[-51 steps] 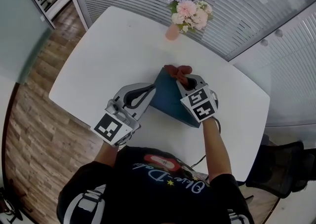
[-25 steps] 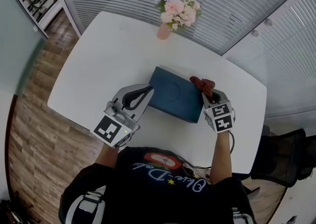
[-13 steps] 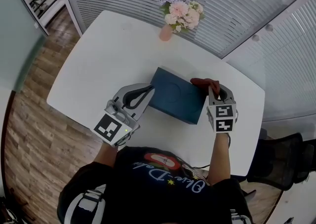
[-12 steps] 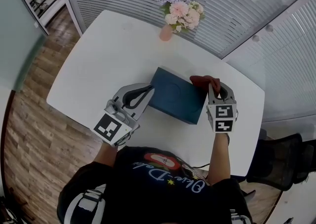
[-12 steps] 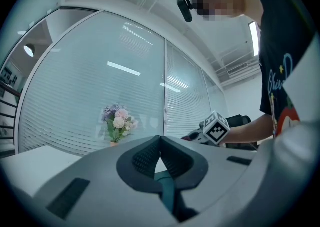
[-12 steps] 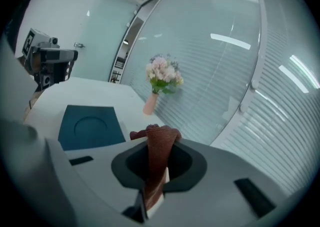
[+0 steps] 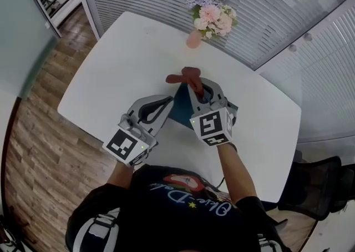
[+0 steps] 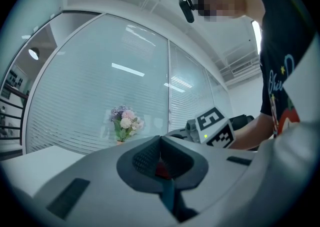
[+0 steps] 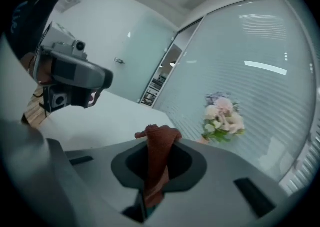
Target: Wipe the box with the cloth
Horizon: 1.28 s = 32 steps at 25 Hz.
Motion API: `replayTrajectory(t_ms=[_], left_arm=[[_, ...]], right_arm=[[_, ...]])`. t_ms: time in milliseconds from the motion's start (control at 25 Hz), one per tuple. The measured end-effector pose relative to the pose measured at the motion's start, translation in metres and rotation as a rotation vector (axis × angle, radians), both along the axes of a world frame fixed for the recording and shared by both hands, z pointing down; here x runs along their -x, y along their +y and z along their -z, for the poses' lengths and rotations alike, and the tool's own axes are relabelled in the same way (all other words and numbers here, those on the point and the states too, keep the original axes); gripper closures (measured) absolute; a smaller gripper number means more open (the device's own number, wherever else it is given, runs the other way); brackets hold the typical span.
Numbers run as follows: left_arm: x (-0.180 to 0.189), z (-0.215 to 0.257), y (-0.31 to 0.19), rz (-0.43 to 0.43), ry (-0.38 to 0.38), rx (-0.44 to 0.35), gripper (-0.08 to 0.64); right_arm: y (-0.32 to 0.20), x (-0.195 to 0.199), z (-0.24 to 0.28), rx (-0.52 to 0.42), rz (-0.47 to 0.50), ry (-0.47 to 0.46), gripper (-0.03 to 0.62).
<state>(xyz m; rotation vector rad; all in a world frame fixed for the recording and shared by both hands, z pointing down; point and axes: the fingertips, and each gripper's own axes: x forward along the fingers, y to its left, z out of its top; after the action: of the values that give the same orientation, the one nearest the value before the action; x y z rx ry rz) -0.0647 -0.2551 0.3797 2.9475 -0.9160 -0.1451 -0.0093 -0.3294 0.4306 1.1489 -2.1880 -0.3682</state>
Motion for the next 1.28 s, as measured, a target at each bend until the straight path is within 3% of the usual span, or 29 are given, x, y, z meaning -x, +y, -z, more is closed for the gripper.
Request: replayTrajectory(t_ms=[160,320,840,1280], left_arm=[[0.009,-0.001,-0.002,0.025,0.002,0.006,0.557],[0.007,-0.002,0.0,0.022,0.004,0.015,0.557],[-0.007,0.001,0.006,-0.004,0.004,0.01,0.557],[-0.012,0.002,0.008,-0.023,0.002,0.005,0.557]], right_arm=[[0.016,0.023,-0.055,0.177,0.104,0.141,0.563],[0.025,0.018,-0.078,0.271,0.128,0.179,0.565],[0.04,-0.035,-0.085,0.358,0.014,0.149,0.565],[0.052,-0.071,-0.087,0.38,-0.082,0.047,0.565]])
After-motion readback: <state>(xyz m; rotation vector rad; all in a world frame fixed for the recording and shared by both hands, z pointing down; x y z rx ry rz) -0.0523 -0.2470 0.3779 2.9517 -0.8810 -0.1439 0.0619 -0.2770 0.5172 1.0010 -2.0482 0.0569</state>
